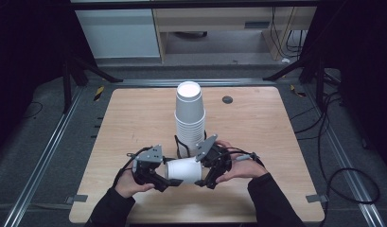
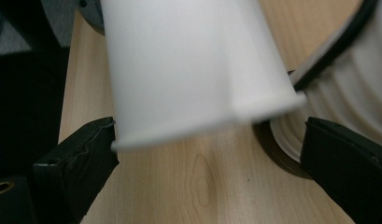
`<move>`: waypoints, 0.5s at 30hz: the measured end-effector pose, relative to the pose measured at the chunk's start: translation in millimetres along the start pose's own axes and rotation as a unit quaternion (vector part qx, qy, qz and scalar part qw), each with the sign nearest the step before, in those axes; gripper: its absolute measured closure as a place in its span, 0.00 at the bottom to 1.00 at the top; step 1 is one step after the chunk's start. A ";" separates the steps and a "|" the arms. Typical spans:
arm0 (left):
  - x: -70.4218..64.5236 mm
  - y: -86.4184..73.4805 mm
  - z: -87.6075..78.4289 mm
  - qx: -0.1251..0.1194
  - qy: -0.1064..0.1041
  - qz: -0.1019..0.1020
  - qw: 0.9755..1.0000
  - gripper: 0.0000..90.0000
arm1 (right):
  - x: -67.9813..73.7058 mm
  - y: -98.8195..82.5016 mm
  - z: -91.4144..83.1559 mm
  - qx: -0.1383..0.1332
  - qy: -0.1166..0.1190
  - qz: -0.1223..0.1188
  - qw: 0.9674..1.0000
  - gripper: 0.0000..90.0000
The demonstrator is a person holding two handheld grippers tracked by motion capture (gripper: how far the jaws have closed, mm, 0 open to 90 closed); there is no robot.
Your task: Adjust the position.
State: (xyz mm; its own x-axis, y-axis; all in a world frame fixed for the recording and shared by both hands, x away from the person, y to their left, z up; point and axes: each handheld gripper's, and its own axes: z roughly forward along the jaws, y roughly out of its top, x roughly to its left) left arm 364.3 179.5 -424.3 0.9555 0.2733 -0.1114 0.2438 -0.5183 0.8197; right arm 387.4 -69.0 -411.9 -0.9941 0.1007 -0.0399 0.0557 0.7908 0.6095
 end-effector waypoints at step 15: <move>6.1 -2.4 -15.2 -0.071 -0.022 -0.003 0.997 0.24 | 7.0 -43.9 -19.6 -0.146 -0.013 0.085 0.986 0.03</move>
State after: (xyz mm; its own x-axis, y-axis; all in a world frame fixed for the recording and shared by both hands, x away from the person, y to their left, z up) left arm 367.0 194.8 -418.3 0.9614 0.2383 -0.1376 0.2255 -0.3957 0.8903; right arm 376.2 -114.8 -423.4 -0.9698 0.2353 0.0650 0.1887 0.5538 0.8110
